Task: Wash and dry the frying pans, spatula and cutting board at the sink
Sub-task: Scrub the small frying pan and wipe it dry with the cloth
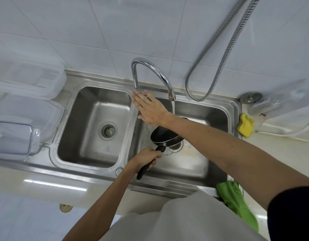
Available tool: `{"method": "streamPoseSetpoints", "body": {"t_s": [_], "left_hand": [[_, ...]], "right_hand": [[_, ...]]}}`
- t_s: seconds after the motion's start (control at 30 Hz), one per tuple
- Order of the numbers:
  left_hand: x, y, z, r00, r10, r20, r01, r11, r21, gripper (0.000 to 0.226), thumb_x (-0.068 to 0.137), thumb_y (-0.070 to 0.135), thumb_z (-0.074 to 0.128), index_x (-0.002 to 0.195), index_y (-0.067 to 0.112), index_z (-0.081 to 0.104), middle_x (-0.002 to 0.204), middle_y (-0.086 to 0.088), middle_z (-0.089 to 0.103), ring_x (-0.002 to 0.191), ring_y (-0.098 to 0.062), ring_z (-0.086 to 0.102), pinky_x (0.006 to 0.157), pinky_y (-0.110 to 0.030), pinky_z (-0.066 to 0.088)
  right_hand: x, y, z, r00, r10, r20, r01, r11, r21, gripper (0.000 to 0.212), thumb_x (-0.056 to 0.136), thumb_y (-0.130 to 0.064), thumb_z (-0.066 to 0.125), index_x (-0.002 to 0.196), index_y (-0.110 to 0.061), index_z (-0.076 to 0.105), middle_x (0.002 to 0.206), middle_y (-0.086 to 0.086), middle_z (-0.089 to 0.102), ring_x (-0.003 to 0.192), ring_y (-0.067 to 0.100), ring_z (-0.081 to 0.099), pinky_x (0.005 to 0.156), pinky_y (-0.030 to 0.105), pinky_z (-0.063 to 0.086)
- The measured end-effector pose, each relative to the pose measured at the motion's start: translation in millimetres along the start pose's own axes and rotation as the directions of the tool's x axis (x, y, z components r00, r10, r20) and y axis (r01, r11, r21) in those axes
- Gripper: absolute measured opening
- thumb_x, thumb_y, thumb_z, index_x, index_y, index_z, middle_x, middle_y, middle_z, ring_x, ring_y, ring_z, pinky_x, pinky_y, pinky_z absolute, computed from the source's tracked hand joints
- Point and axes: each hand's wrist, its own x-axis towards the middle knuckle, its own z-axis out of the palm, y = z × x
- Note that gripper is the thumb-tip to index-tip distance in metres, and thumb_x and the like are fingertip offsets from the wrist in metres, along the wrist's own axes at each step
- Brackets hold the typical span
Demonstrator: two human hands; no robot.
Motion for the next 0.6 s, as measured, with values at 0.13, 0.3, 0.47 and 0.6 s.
{"method": "streamPoseSetpoints", "body": {"t_s": [0.13,0.3,0.47,0.6], "left_hand": [[-0.2,-1.9,-3.5,1.000,-0.002,-0.001,0.002,1.000,0.013,0.028,0.093,0.016,0.053,0.067,0.014,0.045,0.046,0.001,0.044,0.039,-0.011,0.035,0.039,-0.022,0.028],[-4.7,-1.0,-8.9,1.000,-0.006,-0.006,0.006,1.000,0.003,0.023,0.093,0.015,0.056,0.071,0.013,0.050,0.054,0.002,0.047,0.040,-0.011,0.037,0.038,-0.021,0.029],[-9.9,-3.0,-8.4,0.999,0.002,-0.036,-0.003,0.999,-0.033,0.021,0.097,0.019,0.056,0.077,0.013,0.054,0.056,0.003,0.048,0.042,-0.009,0.041,0.038,-0.020,0.033],[-10.3,-5.1,-3.0,0.997,0.015,-0.081,-0.022,0.996,-0.084,0.018,0.100,0.020,0.055,0.084,0.013,0.055,0.060,0.003,0.050,0.043,-0.008,0.040,0.042,-0.022,0.030]], "right_hand": [[3.8,7.0,-4.7,0.995,0.082,0.053,-0.074,0.988,-0.132,0.087,0.101,-0.065,0.017,0.158,-0.004,-0.009,0.166,0.016,-0.014,0.154,0.032,-0.015,0.124,0.053,-0.006],[11.9,15.7,-11.7,0.972,0.197,0.130,-0.176,0.972,-0.156,0.089,0.101,-0.066,0.019,0.158,-0.003,-0.008,0.165,0.019,-0.017,0.153,0.036,-0.019,0.123,0.056,-0.007],[6.2,4.4,-15.7,0.969,0.210,0.128,-0.199,0.975,-0.100,0.086,0.102,-0.063,0.018,0.157,-0.002,-0.008,0.166,0.020,-0.013,0.153,0.036,-0.017,0.123,0.057,-0.004],[-34.1,-4.4,-9.3,0.966,0.245,0.089,-0.250,0.967,0.049,0.082,0.103,-0.059,0.020,0.159,-0.003,-0.001,0.167,0.019,-0.008,0.154,0.036,-0.013,0.124,0.056,0.002]]}}
